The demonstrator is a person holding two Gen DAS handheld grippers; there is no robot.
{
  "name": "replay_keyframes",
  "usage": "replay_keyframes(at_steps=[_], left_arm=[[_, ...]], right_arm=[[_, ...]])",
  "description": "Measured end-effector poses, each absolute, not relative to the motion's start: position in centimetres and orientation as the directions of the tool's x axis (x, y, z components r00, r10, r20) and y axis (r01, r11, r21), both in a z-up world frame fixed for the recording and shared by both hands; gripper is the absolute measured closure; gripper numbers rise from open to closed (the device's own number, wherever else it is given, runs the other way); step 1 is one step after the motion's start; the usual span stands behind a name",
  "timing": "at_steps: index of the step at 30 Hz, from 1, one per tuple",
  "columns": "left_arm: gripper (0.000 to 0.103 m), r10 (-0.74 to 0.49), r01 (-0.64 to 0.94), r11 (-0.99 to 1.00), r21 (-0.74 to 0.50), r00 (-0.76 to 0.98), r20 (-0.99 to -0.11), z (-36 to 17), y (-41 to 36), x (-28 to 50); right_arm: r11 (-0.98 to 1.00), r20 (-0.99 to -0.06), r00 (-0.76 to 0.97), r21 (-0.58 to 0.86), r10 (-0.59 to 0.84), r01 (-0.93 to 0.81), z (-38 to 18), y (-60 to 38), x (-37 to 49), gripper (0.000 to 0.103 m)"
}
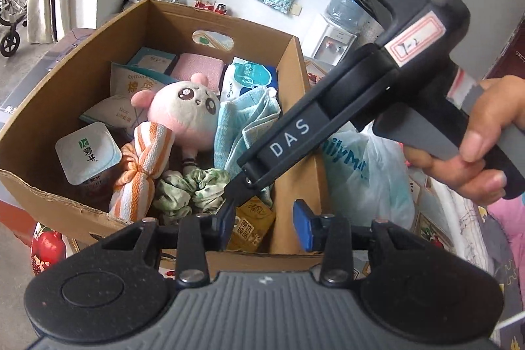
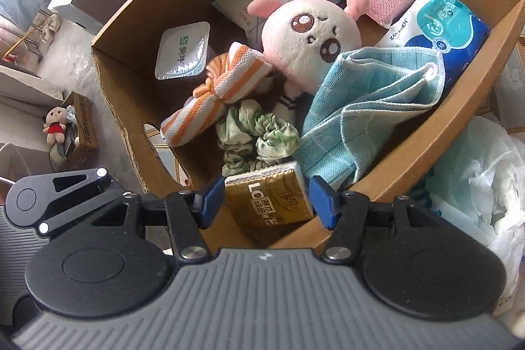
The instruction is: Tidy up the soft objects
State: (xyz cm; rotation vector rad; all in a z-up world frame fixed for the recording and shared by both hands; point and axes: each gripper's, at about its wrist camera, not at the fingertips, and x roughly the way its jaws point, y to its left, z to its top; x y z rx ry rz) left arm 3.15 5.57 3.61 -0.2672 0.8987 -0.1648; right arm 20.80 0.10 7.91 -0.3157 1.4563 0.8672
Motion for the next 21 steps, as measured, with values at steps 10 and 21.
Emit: replay_keyframes(at_steps=[10, 21], left_arm=[[0.03, -0.213, 0.069, 0.971, -0.227, 0.678, -0.704, 5.6, 5.8, 2.5], [0.0, -0.098, 0.036, 0.993, -0.109, 0.762, -0.64, 8.3, 5.0, 1.7]], right_arm=[[0.677, -0.848, -0.005, 0.426, 0.53, -0.6, 11.3, -3.4, 21.6, 0.037], [0.771, -0.555, 0.535, 0.457, 0.637, -0.444, 16.4, -16.1, 14.6, 0.006]])
